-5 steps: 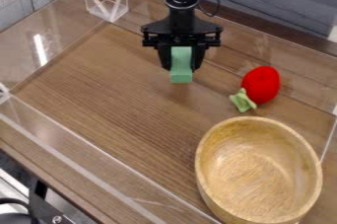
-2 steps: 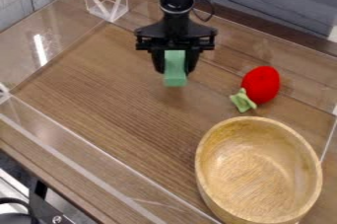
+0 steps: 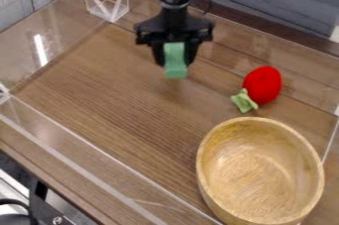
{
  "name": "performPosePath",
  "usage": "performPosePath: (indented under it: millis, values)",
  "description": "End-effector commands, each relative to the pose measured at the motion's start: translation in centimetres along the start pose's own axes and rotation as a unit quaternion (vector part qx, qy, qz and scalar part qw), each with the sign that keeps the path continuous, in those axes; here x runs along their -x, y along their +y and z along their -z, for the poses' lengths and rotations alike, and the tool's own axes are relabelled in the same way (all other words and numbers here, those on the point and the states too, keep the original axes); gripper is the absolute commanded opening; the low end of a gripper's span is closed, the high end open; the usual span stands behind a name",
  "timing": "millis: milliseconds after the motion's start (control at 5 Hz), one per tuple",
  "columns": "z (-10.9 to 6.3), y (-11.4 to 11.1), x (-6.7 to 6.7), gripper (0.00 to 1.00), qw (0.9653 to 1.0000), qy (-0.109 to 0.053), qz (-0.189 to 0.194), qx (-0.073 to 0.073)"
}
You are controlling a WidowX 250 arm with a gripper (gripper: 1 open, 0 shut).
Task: Put the green block in the brown bowl
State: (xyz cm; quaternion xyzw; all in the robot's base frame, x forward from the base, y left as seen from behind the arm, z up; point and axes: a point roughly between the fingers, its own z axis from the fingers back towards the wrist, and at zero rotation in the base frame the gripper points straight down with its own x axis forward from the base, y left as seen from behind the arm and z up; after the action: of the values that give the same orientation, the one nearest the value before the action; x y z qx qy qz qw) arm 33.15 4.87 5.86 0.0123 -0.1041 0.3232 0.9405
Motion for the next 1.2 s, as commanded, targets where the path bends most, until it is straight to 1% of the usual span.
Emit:
performPosePath:
  millis: [0, 200, 600, 1000]
  values:
    - [-1.0, -3.7, -2.9, 0.0, 0.9992, -0.025, 0.006, 0.031]
    - [-1.3, -3.8, -3.3, 0.0, 0.9987, -0.023, 0.02, 0.041]
    - [-1.7, -3.5, -3.6, 0.0, 0.9976, -0.02, 0.042, 0.051]
    - [-1.7, -1.8, -4.8, 0.0, 0.9975, -0.019, 0.04, 0.056]
